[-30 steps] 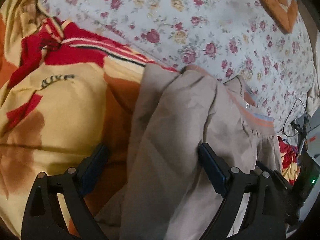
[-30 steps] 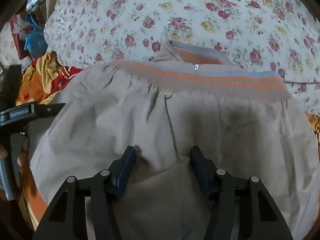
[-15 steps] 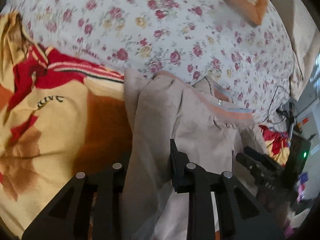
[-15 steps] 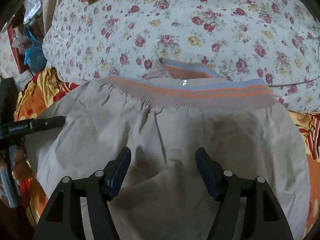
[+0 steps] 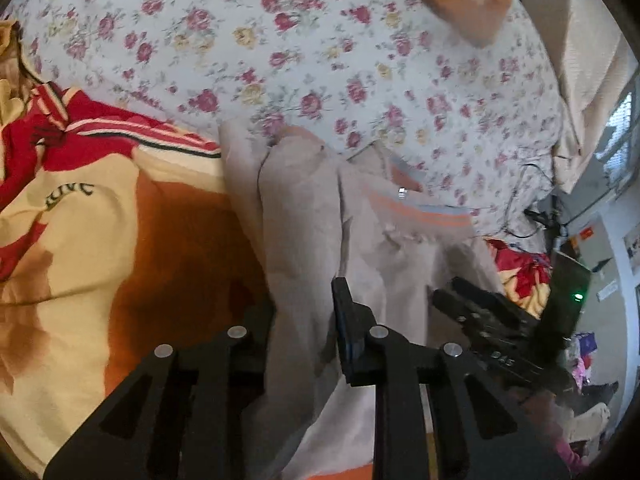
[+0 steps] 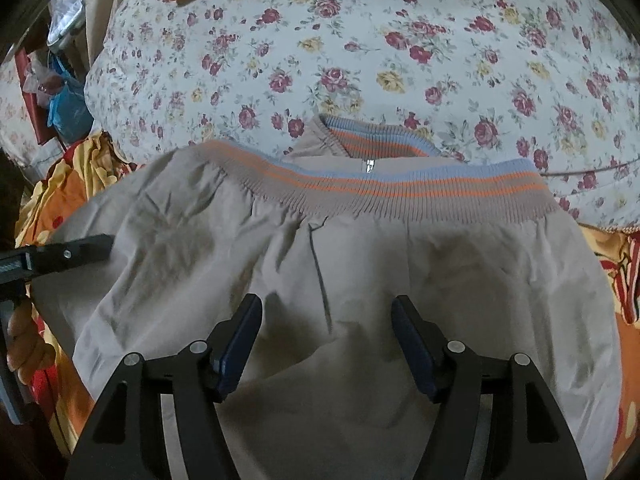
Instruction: Fold large clothes
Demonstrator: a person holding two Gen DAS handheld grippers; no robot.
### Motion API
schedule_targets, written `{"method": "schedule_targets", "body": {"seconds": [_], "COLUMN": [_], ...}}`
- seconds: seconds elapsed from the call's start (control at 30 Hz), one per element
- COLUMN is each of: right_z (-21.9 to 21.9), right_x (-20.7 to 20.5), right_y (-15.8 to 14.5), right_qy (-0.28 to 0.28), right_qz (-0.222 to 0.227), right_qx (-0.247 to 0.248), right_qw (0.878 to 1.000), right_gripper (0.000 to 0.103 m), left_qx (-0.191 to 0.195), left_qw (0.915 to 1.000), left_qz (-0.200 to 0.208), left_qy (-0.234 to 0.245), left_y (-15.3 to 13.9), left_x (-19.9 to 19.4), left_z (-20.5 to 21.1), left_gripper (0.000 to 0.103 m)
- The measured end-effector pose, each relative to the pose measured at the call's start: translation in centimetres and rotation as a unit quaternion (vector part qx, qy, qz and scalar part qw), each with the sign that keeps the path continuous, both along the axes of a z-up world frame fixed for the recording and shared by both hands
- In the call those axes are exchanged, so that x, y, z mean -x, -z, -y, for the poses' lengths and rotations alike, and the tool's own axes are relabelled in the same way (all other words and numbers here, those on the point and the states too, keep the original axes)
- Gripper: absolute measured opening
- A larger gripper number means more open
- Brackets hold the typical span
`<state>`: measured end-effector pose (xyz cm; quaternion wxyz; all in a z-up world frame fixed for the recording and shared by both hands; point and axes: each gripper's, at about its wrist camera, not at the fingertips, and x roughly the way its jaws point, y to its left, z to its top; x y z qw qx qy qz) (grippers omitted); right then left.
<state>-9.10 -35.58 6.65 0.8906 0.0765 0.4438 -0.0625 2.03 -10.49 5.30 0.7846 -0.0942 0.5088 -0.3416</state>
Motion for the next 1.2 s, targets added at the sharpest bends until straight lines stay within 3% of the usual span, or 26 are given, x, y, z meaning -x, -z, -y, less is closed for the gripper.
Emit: {"method": "schedule_targets", "body": {"seconds": [0.07, 0.2, 0.33, 0.4, 0.5, 0.57, 0.6, 0.63, 0.8, 1.03, 1.13, 1.2], "right_z": [-0.2, -0.5, -0.7, -0.5, 0.2, 0.5, 0.5, 0.6, 0.5, -1.1, -1.4, -1.3], "right_x": [0.0, -0.1, -0.1, -0.1, -0.2, -0.2, -0.1, -0.1, -0.8, 0.0, -1.0, -1.0], "right_y": [-0.1, -0.2, -0.3, -0.1, 0.1, 0.0, -0.1, -0.2, 1.6, -0.7, 1.7, 2.4], "right_qy": [-0.006, -0.014, -0.021, -0.018, -0.009, -0.005, -0.003, -0.003, -0.005, -0.028, -0.034, -0.03], "right_qz": [0.001, 0.002, 0.003, 0.001, -0.001, 0.001, 0.004, 0.006, -0.035, 0.012, -0.038, -0.042], "right_qx": [0.013, 0.019, 0.017, 0.008, -0.012, -0.022, -0.024, -0.022, -0.016, -0.003, 0.009, 0.006], "right_qw": [1.0, 1.0, 1.0, 1.0, 1.0, 1.0, 1.0, 1.0, 0.999, 1.0, 0.999, 0.999], "right_gripper": [0.068, 0.05, 0.05, 0.052, 0.053, 0.053, 0.053, 0.053, 0.052, 0.051, 0.05, 0.05], "left_qx": [-0.013, -0.044, -0.052, -0.054, -0.046, -0.037, -0.038, -0.039, -0.051, -0.051, -0.054, -0.055], "left_qw": [0.9999, 0.9989, 0.9984, 0.9983, 0.9983, 0.9986, 0.9988, 0.9989, 0.9985, 0.9985, 0.9982, 0.9982], "left_qz": [0.002, -0.001, -0.003, -0.008, -0.023, -0.028, -0.019, -0.011, 0.015, 0.015, 0.021, 0.021], "left_qy": [-0.007, -0.016, -0.02, -0.023, -0.029, -0.026, -0.023, -0.022, -0.012, -0.013, -0.015, -0.015], "left_y": [0.2, 1.1, 1.7, 2.0, 2.6, 2.4, 2.0, 1.7, 1.0, 1.0, 1.0, 1.0], "left_x": [-0.2, -0.1, -0.1, -0.1, -0.3, -0.2, 0.1, 0.3, 1.1, 1.0, 1.2, 1.2], "left_z": [0.0, 0.0, 0.3, 0.4, 0.2, 0.1, 0.2, 0.3, 0.9, 0.9, 1.0, 1.0], "left_gripper": [0.025, 0.044, 0.062, 0.065, 0.065, 0.048, 0.034, 0.029, 0.026, 0.025, 0.025, 0.025]}}
